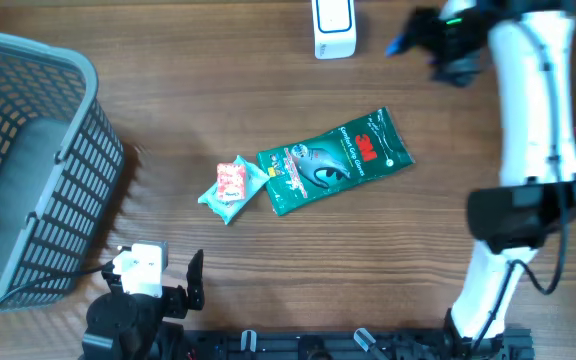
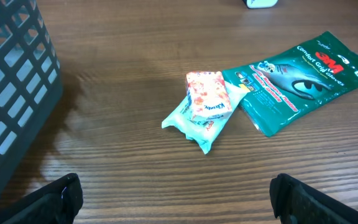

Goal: Scan the item barcode
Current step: 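Reach the right gripper to the pink snack pack and grasp it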

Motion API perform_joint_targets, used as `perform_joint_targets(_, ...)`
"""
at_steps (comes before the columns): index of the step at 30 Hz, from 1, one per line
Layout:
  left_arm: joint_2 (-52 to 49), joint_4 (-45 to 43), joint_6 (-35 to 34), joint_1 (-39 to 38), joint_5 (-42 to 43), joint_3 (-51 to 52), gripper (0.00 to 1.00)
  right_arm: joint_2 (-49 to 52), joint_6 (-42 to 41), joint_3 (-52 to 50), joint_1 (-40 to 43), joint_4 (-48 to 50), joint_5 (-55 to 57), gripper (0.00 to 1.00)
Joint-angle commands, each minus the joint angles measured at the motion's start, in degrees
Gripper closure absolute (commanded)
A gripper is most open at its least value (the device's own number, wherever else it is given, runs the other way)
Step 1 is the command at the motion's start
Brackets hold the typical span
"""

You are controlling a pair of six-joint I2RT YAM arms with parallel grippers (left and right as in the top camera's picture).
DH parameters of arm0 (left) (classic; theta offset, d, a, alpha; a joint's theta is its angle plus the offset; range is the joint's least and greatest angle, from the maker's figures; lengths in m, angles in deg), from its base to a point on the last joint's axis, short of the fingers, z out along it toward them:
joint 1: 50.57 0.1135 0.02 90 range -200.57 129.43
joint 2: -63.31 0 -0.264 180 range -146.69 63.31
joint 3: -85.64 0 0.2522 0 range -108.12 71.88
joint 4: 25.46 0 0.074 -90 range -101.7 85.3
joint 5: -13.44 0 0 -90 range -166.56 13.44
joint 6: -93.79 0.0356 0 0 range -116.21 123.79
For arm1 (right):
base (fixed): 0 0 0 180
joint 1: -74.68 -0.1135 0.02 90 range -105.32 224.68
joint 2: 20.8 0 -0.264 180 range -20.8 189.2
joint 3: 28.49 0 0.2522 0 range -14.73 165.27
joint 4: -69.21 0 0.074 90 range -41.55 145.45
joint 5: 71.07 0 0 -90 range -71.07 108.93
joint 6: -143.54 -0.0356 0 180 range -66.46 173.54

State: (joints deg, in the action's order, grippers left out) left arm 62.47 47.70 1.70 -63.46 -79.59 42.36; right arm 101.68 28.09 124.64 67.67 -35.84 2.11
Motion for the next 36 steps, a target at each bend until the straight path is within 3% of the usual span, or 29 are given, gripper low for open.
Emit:
perform_joint_targets(1,0.4,-0.2,-0.1,0.3,0.7,-0.2,0.0,0.8,9.8,-1.2,-11.5,-0.5,-1.3,0.35)
perform_joint_targets(6,0.4,-0.2,-0.1,0.3,0.7,-0.2,0.0,0.8,7.1,-11.3,-26.4,6.4,-2.5,0.43)
perform_joint_targets(12,0.4,-0.2,-0.1,0.3,0.7,-0.2,0.0,0.9,5.6,-27.1,-36.2,20.5,-5.5,0.42)
perform_joint_targets(13,0.4,-0.2,-0.1,0.3,0.7,-0.2,0.0,0.9,5.6,-30.2,-37.0,24.0,-6.9,0.38)
perform_joint_targets(15,0.4,-0.2,-0.1,0.3,0.7,-0.2,0.0,0.9,5.8,-34.0,-37.7,30.4,-7.1,0.28)
perform_joint_targets(16,0.4,-0.2,-0.1,0.3,0.7,-0.2,0.0,0.9,5.7,-35.9,-37.7,33.8,-7.1,0.28)
perform_joint_targets(21,0.4,-0.2,-0.1,0.3,0.7,-0.2,0.0,0.9,4.2,-43.1,-37.5,46.4,-7.0,0.39)
perform_joint_targets(26,0.4,-0.2,-0.1,0.3,0.7,-0.2,0.0,0.9,3.8,-45.8,-37.5,51.3,-3.0,0.41)
perform_joint_targets(29,0.4,-0.2,-0.1,0.3,0.7,-0.2,0.0,0.9,-0.9,-46.0,-37.5,51.5,3.7,0.4)
perform_joint_targets(36,0.4,-0.2,-0.1,0.3,0.7,-0.2,0.0,0.9,-2.7,-46.1,-37.7,53.5,4.0,0.43)
